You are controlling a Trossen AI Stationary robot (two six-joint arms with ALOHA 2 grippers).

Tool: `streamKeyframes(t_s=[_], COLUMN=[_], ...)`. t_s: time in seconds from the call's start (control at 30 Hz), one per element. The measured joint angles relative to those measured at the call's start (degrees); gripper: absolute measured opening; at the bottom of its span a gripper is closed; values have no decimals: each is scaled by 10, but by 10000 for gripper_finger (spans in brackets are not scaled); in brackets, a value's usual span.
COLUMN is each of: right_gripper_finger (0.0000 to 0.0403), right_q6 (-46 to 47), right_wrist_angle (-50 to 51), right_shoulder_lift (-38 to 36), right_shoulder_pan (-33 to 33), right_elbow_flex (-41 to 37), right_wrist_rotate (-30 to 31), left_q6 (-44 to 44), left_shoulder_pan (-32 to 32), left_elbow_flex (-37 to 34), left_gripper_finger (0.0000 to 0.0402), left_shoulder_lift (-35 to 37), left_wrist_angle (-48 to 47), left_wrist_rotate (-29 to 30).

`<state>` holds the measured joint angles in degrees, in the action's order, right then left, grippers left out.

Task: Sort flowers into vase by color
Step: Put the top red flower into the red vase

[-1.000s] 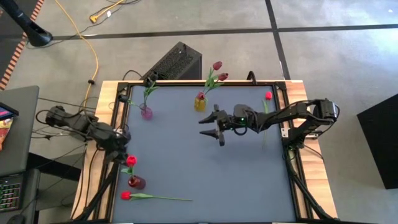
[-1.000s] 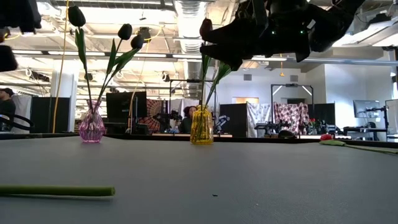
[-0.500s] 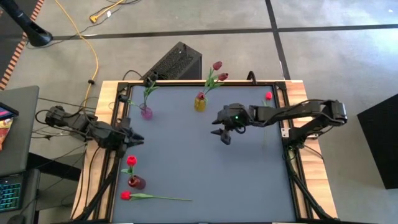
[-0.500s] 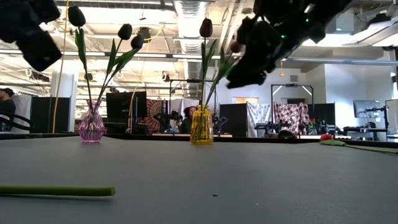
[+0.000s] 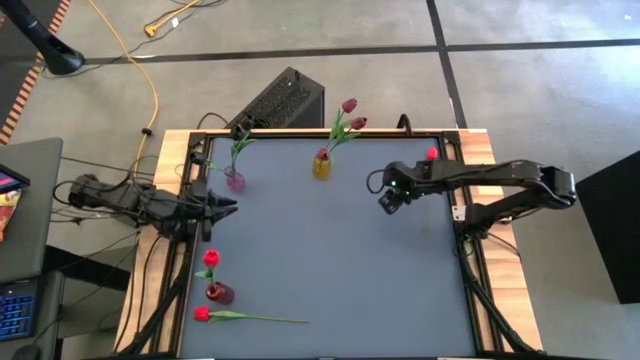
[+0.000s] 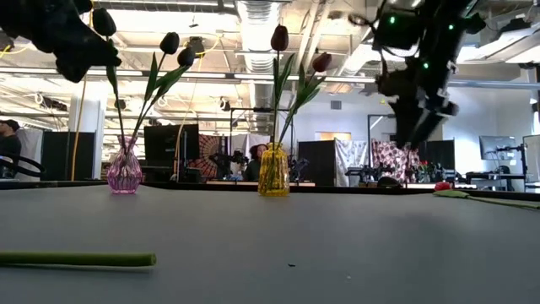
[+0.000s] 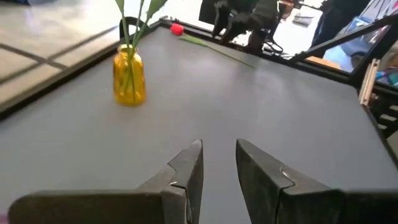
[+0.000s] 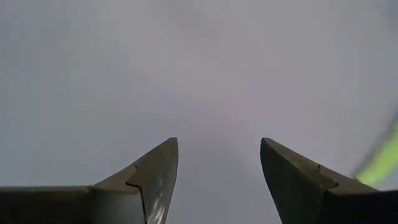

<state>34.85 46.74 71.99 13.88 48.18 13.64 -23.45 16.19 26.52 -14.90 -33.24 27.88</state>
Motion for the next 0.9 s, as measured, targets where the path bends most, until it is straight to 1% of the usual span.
streamKeyframes(t_s=[0.13, 0.37, 0.47, 0.6, 0.73, 0.83, 0.9], right_gripper_finger=[255, 255, 255, 255, 255, 255, 255], right_q6=[14, 27, 24, -1, -32, -48, -66], right_wrist_angle=[15, 18, 18, -13, -26, -39, -65], right_shoulder_lift=[15, 22, 22, 22, 22, 22, 22], right_shoulder_pan=[56, 176, 223, 284, 328, 347, 355], right_elbow_flex=[-29, -82, -100, -122, -134, -142, -152], right_wrist_rotate=[3, 22, 27, 32, 30, 28, 4], left_q6=[29, 44, 44, 47, 48, 46, 45], left_shoulder_pan=[-14, -22, -22, -22, -22, -22, -22], left_elbow_flex=[0, 0, 0, 0, 0, 0, 0], left_gripper_finger=[82, 82, 82, 82, 82, 82, 82], left_shoulder_lift=[-5, -8, -8, -8, -8, -7, -7], left_wrist_angle=[8, 7, 7, 7, 6, 6, 6], left_wrist_rotate=[-3, -21, -21, -21, -21, -21, -21])
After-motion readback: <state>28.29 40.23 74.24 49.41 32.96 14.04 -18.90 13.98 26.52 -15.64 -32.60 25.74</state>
